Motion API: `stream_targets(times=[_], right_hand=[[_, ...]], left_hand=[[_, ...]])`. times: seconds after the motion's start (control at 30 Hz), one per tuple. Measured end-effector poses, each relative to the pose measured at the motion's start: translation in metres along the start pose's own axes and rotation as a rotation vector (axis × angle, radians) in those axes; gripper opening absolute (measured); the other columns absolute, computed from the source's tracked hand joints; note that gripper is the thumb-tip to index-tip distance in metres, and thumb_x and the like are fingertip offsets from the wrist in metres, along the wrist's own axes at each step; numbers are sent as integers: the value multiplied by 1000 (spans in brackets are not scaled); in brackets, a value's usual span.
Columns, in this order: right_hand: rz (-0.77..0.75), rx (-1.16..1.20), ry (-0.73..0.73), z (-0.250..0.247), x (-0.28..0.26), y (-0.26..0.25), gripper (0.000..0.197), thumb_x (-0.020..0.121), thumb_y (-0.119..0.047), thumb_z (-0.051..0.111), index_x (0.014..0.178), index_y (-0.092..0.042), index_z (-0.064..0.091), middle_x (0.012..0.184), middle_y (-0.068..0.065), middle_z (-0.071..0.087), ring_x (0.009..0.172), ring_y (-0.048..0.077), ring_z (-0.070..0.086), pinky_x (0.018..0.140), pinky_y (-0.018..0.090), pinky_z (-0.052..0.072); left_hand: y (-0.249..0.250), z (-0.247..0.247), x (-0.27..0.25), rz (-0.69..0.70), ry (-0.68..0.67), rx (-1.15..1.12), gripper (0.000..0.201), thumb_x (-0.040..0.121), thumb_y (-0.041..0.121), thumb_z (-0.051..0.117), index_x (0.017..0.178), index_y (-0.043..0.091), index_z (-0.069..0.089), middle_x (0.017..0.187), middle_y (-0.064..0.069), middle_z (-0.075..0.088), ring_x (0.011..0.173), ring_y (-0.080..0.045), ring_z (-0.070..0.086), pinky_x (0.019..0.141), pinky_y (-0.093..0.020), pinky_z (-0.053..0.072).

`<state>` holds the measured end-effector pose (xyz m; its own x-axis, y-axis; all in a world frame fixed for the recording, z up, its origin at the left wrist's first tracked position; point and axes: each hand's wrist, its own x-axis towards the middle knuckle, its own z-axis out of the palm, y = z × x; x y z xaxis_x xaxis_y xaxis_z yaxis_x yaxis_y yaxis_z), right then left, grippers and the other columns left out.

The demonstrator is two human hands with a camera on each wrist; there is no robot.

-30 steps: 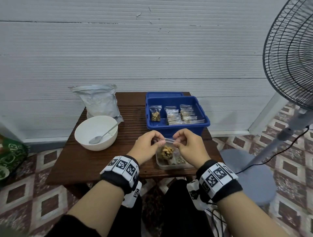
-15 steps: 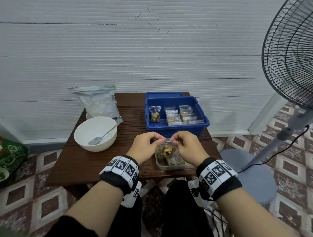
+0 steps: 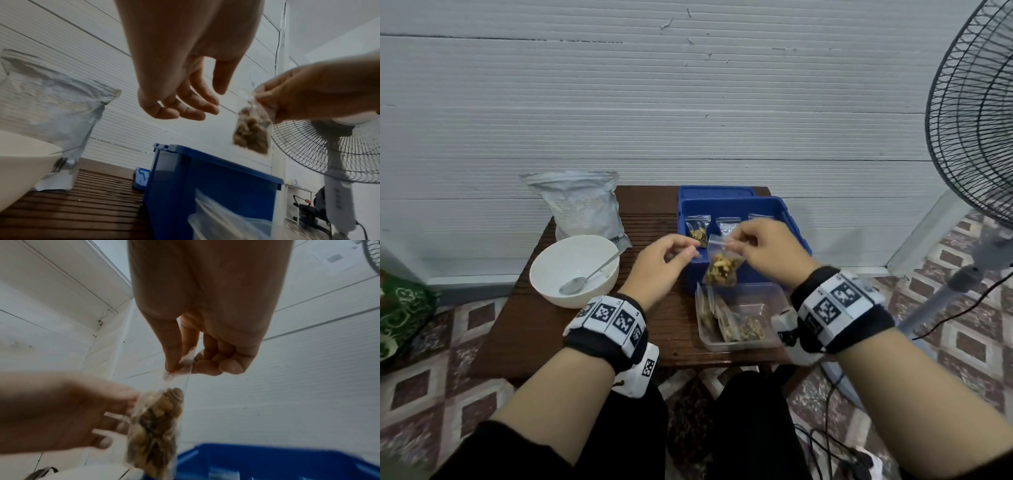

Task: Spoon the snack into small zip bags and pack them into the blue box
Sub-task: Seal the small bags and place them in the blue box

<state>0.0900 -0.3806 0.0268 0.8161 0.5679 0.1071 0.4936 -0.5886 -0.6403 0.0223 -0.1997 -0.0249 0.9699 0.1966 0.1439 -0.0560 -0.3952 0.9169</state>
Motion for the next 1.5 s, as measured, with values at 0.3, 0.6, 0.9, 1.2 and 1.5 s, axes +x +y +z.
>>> stream_targets(times=[0.3,0.6,0.9,1.2,1.5], right_hand=[[-14,-336,-157,-41,103,-11,17,88,-20,66,98,-8,72,94,5,69,84,13,57,77,27,46],[25,-530,-445,15,180,17,12,85,-17,70,95,-12,74,102,3,71,84,8,55,74,24,46],[22,-655,-566,51,215,31,15,84,-6,65,94,-13,75,100,7,71,82,20,62,66,29,51],[-23,-925,-455,56,214,37,14,89,-13,59,101,-16,66,90,6,54,76,27,55,63,30,43],[-19,-595,-354,20,193,28,11,82,-26,72,88,-17,73,94,-1,68,90,20,63,68,29,46]], left_hand=[[-40,-5,50,-292,147,80,11,98,22,54,106,20,60,105,4,60,104,-13,57,88,-21,38],[-56,-4,90,-354,126,52,30,99,26,51,126,13,52,106,6,53,98,-8,51,84,-19,35],[-72,-2,109,-389,125,-26,28,100,30,49,125,17,51,111,6,56,104,-8,53,88,-20,37],[-80,0,109,-401,131,-53,26,99,31,49,121,18,52,115,1,61,108,-14,58,95,-27,43],[-60,2,92,-389,113,-9,27,100,32,49,123,17,49,105,7,59,97,-8,55,82,-21,37]])
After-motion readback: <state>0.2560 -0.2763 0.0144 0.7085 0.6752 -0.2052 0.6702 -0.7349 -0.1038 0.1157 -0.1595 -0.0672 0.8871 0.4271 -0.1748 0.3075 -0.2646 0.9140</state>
